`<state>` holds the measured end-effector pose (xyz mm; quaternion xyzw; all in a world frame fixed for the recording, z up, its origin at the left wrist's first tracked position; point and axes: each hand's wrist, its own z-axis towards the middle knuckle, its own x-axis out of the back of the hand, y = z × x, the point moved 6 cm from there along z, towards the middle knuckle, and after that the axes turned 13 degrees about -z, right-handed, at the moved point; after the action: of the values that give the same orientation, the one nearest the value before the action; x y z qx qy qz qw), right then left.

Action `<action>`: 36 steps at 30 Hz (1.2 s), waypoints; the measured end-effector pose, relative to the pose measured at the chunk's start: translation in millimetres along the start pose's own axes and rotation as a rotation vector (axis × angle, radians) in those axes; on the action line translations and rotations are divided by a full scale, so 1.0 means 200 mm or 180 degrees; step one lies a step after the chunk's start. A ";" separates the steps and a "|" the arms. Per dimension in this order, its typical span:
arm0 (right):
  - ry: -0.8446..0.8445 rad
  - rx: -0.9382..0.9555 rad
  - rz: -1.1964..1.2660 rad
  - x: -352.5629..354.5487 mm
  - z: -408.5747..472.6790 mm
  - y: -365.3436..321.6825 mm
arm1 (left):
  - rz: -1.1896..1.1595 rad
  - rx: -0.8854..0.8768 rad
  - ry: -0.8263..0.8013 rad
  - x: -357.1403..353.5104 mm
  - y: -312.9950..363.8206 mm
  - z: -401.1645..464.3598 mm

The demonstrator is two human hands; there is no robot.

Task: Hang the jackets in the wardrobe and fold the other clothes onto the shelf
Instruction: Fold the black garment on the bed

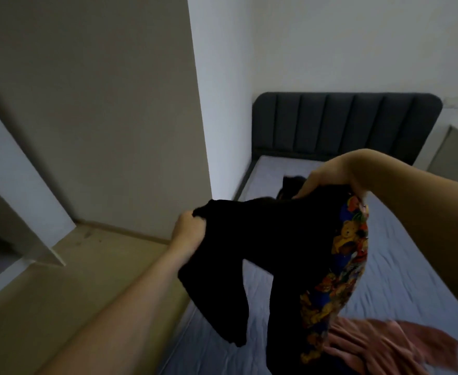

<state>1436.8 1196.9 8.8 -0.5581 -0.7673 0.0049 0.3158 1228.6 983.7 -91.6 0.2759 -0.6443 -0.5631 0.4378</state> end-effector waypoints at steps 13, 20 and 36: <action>-0.0060 -0.1284 -0.2512 0.30 0.54 0.20 | 0.2167 0.0833 -0.2235 -0.45 -0.06 0.47; 0.2486 -0.0498 -0.3106 0.23 1.88 0.39 | 0.2665 0.0460 -0.1882 -0.99 -1.26 1.00; 0.0119 0.0357 -0.2245 -2.13 3.51 0.44 | 0.2310 0.2869 -0.0994 -0.20 -3.67 0.28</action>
<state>1242.4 1106.9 -788.9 -0.2407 -0.9054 -0.0725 0.3422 1096.5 887.9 -810.4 0.1107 -0.9294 -0.0827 0.3422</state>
